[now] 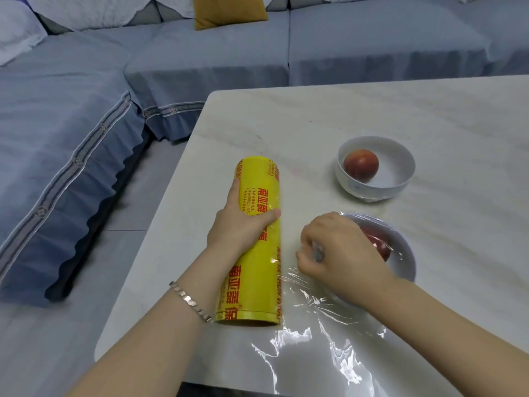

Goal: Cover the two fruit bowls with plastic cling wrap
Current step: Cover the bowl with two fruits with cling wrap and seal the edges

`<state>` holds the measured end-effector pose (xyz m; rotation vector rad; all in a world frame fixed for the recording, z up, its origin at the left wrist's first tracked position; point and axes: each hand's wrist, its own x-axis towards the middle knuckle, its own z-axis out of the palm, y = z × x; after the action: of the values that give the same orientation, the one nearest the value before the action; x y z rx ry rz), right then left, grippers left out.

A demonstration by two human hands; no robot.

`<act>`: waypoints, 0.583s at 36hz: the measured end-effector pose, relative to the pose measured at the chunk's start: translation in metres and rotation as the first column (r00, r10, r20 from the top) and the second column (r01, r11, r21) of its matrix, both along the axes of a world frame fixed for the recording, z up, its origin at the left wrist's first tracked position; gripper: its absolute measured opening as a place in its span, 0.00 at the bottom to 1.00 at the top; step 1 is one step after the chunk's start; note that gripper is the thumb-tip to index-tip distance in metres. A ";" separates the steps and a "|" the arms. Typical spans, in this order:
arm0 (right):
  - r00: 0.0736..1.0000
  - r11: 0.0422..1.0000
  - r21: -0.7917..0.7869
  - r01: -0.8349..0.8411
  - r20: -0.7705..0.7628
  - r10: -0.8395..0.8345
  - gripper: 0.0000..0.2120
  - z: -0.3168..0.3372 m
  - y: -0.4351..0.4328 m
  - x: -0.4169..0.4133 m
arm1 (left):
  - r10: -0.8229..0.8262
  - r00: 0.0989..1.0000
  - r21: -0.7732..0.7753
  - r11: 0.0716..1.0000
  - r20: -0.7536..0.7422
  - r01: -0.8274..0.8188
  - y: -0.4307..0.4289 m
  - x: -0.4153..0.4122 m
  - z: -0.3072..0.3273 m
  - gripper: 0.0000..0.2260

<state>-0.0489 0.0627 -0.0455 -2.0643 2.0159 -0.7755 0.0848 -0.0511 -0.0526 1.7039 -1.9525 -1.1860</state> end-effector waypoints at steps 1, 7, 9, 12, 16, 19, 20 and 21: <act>0.997 0.996 0.045 0.073 0.013 -0.074 0.06 0.003 0.001 0.000 | 0.001 1.000 0.001 1.000 -0.009 -0.001 0.000 0.001 0.000 0.47; 0.994 0.982 0.186 -0.011 0.111 -0.010 0.24 0.017 -0.001 0.011 | 0.011 0.999 0.005 1.000 -0.046 -0.010 0.001 0.004 -0.001 0.46; 0.994 0.943 0.319 -0.090 -0.035 0.106 0.24 0.014 -0.004 0.019 | 0.022 0.999 0.009 1.000 -0.047 -0.021 0.001 0.003 -0.001 0.47; 0.979 0.864 0.489 -0.116 -0.091 0.182 0.28 0.009 -0.009 0.024 | 0.027 0.999 0.016 1.000 -0.042 -0.027 0.001 0.003 -0.001 0.46; 0.983 0.866 0.465 -0.184 0.080 0.166 0.19 0.007 -0.012 0.025 | 0.018 0.999 0.006 1.000 -0.049 -0.018 -0.002 0.004 -0.004 0.44; 0.979 0.882 0.436 -0.178 0.171 0.113 0.20 0.002 -0.013 0.025 | 0.013 0.999 0.002 1.000 -0.039 -0.013 -0.002 0.003 -0.005 0.44; 0.977 0.889 0.423 -0.176 0.187 0.105 0.21 0.001 -0.014 0.025 | 0.012 1.000 0.001 1.000 -0.029 -0.011 -0.002 0.003 -0.006 0.45; 0.975 0.896 0.409 -0.174 0.199 0.098 0.22 0.000 -0.014 0.025 | 0.009 1.000 -0.003 1.000 -0.016 -0.009 -0.002 0.002 -0.007 0.45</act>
<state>-0.0244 0.0490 -0.0457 -1.7933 1.7343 -0.4224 0.0866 -0.0536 -0.0592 1.6951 -1.9339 -1.1896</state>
